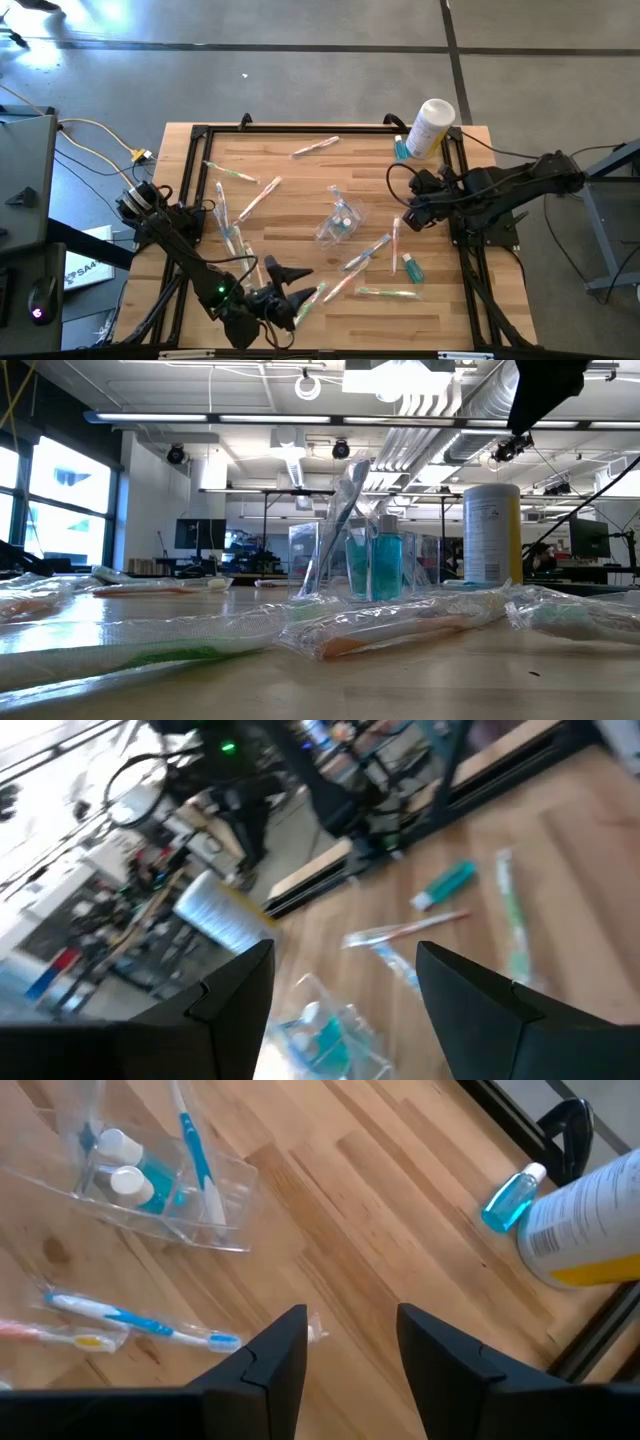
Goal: Pick & Place toothbrushing station
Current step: Put the orange toothbrush into the transparent organizer
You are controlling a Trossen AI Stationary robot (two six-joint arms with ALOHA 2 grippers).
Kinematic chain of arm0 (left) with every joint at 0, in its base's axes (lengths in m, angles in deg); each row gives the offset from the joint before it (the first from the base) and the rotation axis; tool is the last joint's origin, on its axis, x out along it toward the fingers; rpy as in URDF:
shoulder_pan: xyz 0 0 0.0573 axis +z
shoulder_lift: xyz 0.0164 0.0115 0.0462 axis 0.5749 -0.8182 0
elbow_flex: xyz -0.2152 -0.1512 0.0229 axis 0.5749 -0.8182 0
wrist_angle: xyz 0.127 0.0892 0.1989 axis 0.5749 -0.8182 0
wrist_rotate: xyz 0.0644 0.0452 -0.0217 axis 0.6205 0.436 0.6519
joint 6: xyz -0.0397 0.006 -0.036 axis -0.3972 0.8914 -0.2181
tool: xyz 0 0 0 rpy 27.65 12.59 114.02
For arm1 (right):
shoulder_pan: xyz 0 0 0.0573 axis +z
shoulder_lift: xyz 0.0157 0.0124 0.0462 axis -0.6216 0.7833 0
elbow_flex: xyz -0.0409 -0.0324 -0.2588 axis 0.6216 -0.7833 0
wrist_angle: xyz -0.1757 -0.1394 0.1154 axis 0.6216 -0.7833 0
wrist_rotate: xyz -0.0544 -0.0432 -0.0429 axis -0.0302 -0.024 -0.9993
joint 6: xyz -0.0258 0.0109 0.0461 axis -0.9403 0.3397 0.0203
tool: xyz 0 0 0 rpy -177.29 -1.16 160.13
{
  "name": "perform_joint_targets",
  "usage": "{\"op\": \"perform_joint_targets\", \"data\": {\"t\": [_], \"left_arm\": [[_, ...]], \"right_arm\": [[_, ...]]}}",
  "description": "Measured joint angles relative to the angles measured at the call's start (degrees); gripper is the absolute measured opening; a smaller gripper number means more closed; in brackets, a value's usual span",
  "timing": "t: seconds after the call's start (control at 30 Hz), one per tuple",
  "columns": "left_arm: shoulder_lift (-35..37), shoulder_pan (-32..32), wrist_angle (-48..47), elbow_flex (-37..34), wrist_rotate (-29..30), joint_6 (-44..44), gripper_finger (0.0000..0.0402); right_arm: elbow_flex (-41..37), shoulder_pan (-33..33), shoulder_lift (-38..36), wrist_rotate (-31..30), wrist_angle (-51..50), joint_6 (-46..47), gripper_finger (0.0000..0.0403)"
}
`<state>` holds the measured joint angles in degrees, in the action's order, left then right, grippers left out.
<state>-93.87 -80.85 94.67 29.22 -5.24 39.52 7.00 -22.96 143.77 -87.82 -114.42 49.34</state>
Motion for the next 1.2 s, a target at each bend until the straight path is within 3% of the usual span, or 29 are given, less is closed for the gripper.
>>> {"op": "perform_joint_targets", "data": {"t": [0.13, 0.57, 0.67, 0.8, 0.9, 1.03, 1.2], "left_arm": [[0.0, 0.0, 0.0, 0.0, -3.3, 0.1, 0.0237], [0.0, 0.3, 0.2, 0.0, -3.5, 0.1, 0.0237], [0.2, 2.3, 0.7, 0.0, -1.2, -2.2, 0.0237], [3.1, 6.8, -5.6, 0.0, 3.6, -4.4, 0.0237], [6.1, 11.2, -14.4, -0.1, -2.7, -9.2, 0.0237], [11.2, 18.9, -25.8, 0.0, -18.4, -16.9, 0.0237], [14.6, 26.1, -32.5, 0.0, -19.8, -22.9, 0.0237]], "right_arm": [[0.0, 1.1, 0.0, 0.1, 0.0, 1.3, 0.0149], [0.0, 1.5, 0.0, -0.5, 0.2, 5.1, 0.0149], [0.0, 1.4, 0.0, -0.5, 0.2, 6.9, 0.0149], [0.0, 1.0, 0.0, -0.5, 0.1, 8.6, 0.0149], [0.0, 1.0, 0.0, -0.5, 0.1, 8.8, 0.0149], [0.0, 1.0, 0.0, -2.4, 0.7, 8.8, 0.0149], [0.0, 1.1, 0.0, -3.0, 0.9, 11.4, 0.0149]]}}
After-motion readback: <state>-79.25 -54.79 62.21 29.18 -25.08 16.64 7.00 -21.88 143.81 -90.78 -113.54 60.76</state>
